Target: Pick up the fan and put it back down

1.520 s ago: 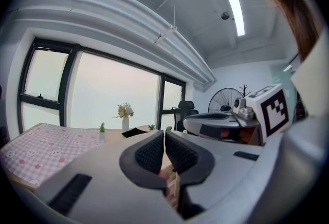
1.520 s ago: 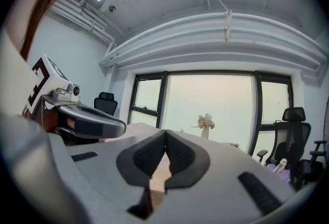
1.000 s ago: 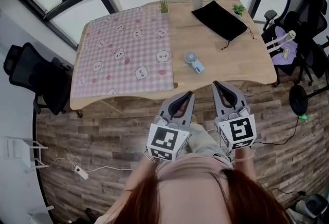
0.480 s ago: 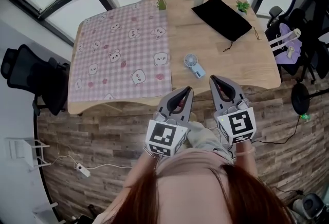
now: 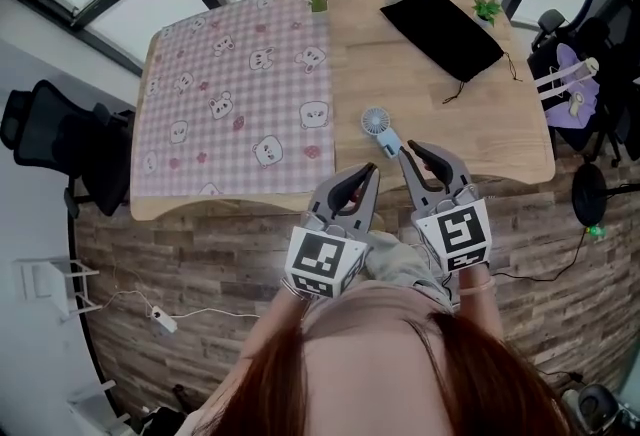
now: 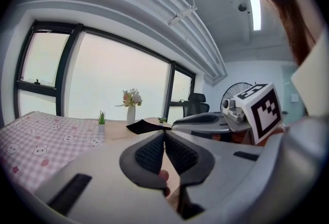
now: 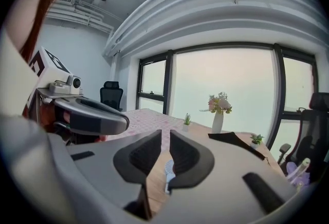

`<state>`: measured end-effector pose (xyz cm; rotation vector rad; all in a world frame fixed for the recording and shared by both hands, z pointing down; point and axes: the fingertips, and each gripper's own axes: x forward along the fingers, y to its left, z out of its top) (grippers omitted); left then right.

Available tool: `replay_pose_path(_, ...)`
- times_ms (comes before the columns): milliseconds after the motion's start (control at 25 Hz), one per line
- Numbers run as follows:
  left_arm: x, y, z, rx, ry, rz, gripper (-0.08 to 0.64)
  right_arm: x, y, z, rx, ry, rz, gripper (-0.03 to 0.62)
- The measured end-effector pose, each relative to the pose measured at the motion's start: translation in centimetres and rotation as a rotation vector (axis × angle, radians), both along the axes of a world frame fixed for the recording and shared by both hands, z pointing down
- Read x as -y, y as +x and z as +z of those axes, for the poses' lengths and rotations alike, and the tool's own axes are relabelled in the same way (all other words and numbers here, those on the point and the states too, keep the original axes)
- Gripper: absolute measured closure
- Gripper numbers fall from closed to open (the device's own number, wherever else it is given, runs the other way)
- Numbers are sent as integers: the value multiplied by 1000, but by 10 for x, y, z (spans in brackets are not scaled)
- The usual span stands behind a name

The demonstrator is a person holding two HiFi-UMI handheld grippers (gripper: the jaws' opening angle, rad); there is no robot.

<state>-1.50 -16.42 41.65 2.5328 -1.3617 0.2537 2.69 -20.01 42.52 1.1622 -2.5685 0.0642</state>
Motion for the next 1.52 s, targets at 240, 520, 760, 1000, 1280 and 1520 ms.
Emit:
replay_pose_path(240, 18, -3, 10, -18, -13, -18, 546, 20, -6, 21, -34, -40, -32, 517)
replay_pose_path(520, 35, -5, 22, -23, -21, -33, 548, 39, -9, 52, -80, -88, -56, 485)
replay_pose_path(760, 49, -9, 28, -40, -35, -47, 548, 50, -14, 80, -117, -137, -73, 459)
replay_pose_path(1000, 59, -10, 36, -40, -51, -43, 548, 59, -18, 105, -162, -173, -92, 446)
replay_pose_path(1280, 65, -9, 44, -38, -65, -31, 548, 63, -19, 136, -205, -227, -104, 428)
replay_pose_path(1520, 69, -10, 47, -36, -70, -30, 548, 63, -19, 160, -234, -275, -112, 422)
